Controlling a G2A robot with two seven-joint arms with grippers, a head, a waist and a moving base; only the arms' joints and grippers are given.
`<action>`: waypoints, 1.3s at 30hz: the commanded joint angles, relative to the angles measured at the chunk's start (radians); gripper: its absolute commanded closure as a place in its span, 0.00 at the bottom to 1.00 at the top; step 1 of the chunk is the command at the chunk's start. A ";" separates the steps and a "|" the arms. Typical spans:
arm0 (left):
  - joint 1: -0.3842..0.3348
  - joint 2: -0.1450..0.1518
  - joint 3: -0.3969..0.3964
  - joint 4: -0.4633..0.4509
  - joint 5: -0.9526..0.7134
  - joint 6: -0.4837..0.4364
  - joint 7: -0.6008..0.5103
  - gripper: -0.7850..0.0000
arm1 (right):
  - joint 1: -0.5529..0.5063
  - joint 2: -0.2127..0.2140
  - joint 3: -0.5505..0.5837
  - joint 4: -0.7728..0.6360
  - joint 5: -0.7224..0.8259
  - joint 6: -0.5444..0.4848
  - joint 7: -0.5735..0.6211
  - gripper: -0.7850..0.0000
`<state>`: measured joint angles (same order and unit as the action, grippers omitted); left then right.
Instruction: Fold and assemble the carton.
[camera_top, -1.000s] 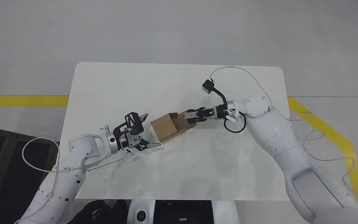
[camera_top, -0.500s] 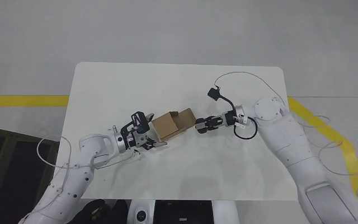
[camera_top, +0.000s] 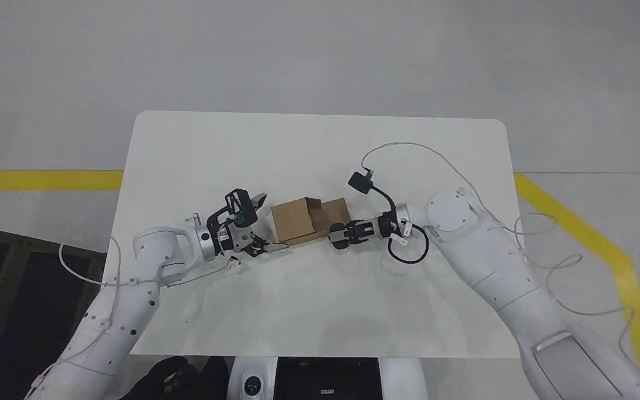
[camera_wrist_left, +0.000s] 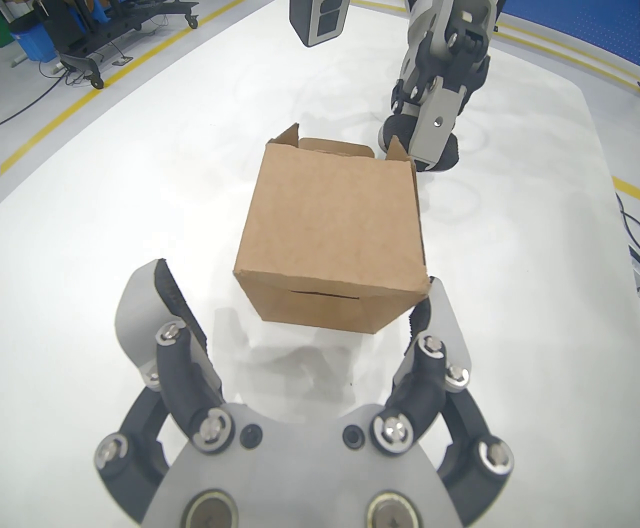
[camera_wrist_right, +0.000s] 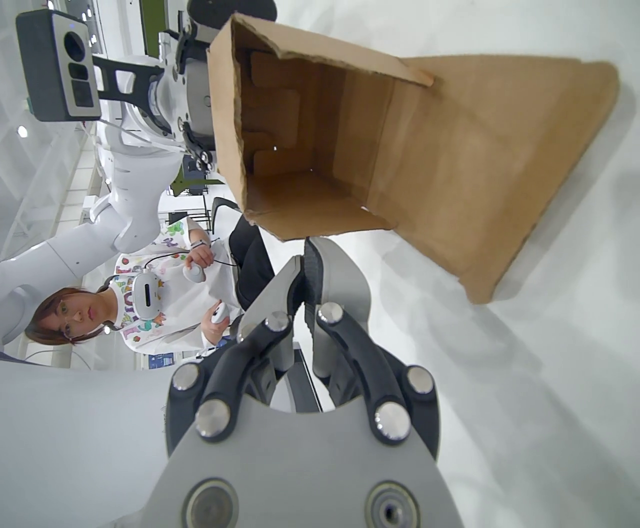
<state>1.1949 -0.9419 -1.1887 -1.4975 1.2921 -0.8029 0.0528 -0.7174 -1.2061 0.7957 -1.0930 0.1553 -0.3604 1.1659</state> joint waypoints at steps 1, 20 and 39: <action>-0.009 0.000 -0.006 0.012 0.007 -0.001 0.007 0.00 | 0.011 -0.007 -0.009 0.006 0.003 -0.008 -0.012 1.00; -0.092 -0.004 0.033 0.070 0.118 -0.122 0.109 0.00 | 0.028 -0.044 -0.044 0.046 -0.002 -0.025 -0.119 1.00; -0.162 -0.027 0.115 0.130 0.169 -0.135 0.182 0.00 | 0.103 -0.117 -0.118 0.184 0.022 -0.106 -0.162 1.00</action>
<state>1.0323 -0.9688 -1.0747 -1.3654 1.4584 -0.9375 0.2338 -0.6171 -1.3196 0.6810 -0.9157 0.1764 -0.4627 1.0056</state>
